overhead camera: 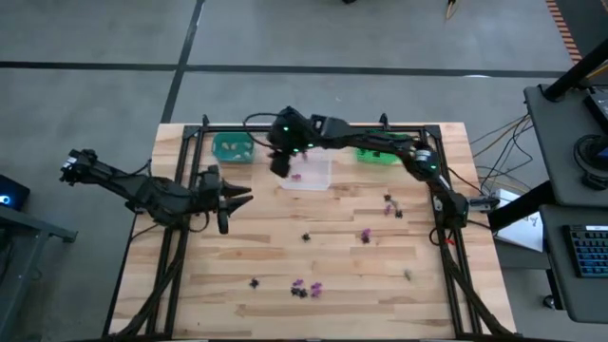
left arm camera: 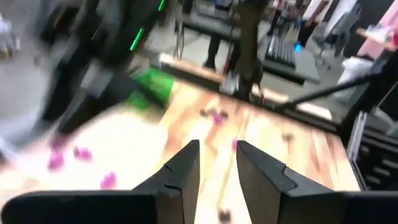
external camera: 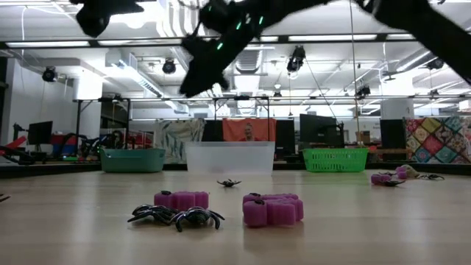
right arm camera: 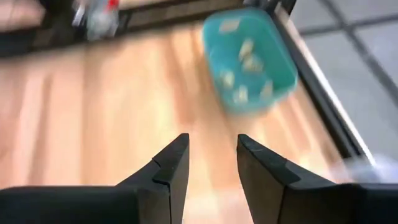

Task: Sort Halloween decoration
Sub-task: Put the black spider toy into the green bin

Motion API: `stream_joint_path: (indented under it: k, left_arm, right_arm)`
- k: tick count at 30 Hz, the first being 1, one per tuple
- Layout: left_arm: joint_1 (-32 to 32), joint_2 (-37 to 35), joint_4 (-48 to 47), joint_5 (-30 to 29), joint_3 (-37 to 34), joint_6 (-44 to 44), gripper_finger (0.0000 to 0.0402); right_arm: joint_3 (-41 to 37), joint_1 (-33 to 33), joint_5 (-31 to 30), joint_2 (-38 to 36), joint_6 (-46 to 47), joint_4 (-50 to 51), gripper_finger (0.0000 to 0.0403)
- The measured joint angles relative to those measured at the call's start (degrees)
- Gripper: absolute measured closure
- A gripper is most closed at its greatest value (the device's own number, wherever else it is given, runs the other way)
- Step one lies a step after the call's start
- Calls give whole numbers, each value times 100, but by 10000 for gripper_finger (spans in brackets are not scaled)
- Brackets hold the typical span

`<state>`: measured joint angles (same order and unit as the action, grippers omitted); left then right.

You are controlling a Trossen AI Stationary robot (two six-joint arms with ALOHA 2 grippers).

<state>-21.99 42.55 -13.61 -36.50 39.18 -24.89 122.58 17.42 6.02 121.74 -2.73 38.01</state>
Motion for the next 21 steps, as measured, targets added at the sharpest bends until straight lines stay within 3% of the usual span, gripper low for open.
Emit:
stream_joint_path:
  k: [3, 7, 16, 21]
  left_arm:
    - [-143, 217, -496, 1, 0, -711, 313]
    - [-358, 704, -791, 16, 0, -1311, 313]
    - [-800, 1965, -781, 914, 0, -2560, 313]
    - [-1193, 2654, -790, 1204, 219, -3240, 313]
  right_arm:
    - [-11, -145, 1, -538, -94, 1248, 290]
    - [-292, -406, -5, -1152, -80, 2206, 298]
    - [-1854, -1192, -2, -2511, 349, 2300, 312]
    - [-2900, -1699, -12, -3107, 793, 1788, 318]
